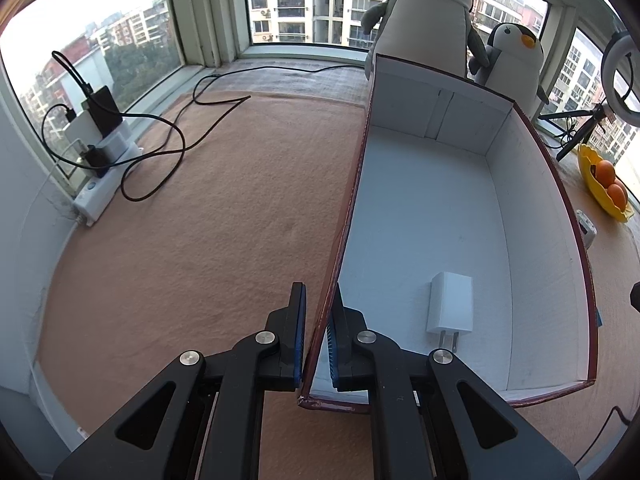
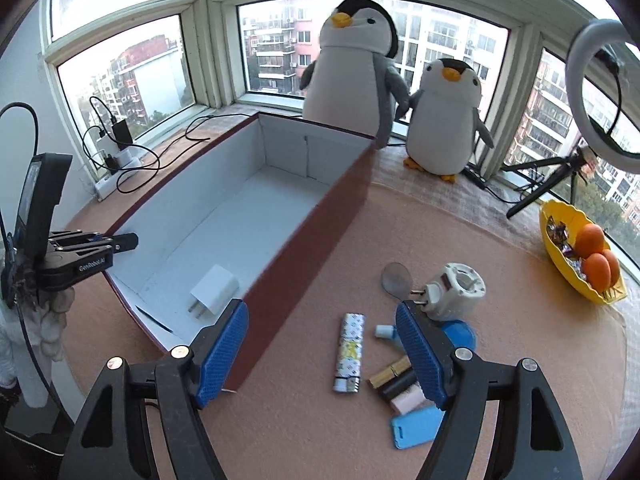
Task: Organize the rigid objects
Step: 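Move the right tool to the blue round lid and grasp it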
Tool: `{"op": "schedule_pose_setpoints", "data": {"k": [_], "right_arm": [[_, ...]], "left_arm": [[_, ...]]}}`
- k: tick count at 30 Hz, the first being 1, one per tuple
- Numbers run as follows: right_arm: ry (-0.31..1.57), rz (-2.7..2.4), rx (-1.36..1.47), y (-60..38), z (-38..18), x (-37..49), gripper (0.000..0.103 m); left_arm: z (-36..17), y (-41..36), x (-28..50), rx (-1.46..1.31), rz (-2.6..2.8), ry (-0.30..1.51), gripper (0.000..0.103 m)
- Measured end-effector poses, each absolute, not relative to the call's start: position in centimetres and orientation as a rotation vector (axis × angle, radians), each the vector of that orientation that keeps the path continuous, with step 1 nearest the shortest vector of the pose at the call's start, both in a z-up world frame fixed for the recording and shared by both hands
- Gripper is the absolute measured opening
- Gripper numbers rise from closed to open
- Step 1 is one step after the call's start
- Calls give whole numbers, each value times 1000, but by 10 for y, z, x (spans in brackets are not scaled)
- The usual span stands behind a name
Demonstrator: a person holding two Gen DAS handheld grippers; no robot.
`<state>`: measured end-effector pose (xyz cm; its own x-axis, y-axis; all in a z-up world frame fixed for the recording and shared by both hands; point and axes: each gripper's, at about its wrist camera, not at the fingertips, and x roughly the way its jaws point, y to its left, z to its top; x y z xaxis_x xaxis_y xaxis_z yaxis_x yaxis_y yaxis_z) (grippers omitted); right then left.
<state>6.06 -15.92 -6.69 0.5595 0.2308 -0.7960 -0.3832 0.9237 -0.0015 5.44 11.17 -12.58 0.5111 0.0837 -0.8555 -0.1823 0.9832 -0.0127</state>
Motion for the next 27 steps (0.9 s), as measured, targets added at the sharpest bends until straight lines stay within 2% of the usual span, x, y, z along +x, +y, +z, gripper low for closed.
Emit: {"op": "schedule_pose_setpoints", "data": {"k": [8,13,27], "right_arm": [[990,148,-60,-244,-90,68,74],[1043,74,24,-287,-108,70,74],[1147,105,64,-302,-151,77,72]], "left_arm": [[-125,111,54,-99,168,1029,9],[-125,109,54,-94,169,1034,14],[-122,103,52,-72,199,1038,17]]}}
